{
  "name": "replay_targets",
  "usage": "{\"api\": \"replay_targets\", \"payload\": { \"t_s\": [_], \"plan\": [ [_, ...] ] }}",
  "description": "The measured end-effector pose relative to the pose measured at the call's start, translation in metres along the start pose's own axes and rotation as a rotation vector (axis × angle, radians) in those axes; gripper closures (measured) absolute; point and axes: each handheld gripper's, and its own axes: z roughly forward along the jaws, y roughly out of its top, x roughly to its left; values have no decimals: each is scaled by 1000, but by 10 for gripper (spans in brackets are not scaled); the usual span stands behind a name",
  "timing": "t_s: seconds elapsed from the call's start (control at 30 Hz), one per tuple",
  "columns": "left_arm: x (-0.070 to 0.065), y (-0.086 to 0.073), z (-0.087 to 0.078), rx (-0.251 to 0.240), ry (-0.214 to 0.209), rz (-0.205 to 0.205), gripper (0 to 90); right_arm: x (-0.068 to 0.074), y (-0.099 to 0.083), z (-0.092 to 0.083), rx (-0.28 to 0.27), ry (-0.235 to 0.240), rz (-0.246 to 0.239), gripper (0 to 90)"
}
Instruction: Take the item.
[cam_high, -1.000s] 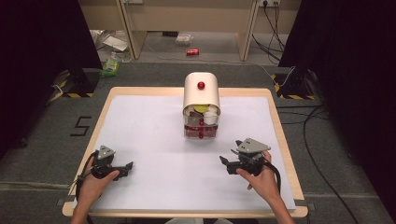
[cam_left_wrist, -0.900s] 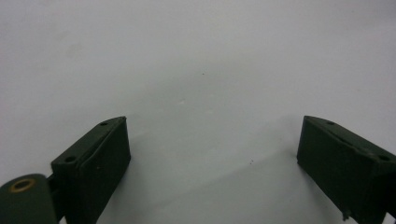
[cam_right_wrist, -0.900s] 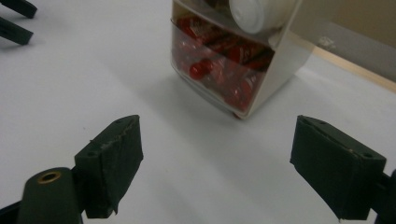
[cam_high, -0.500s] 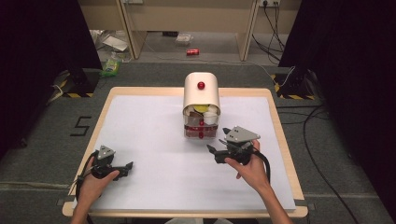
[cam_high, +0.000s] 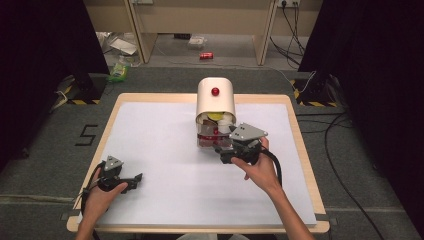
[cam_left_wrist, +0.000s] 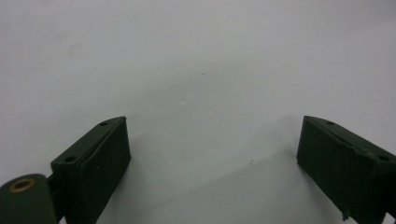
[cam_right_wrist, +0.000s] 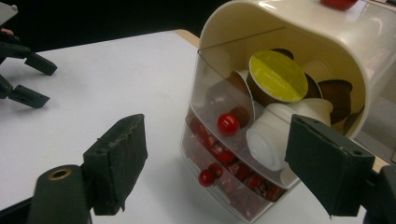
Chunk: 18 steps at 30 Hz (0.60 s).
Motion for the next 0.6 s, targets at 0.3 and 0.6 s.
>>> {"api": "replay_targets", "payload": {
  "t_s": [0.3,0.6],
  "plan": [
    [0,0,0,0,0,-1,91,-4,10,9,0,-2,-7,213],
    [0,0,0,0,0,-1,91,-8,14,18,9,-5,-15,214]
  ]
}}
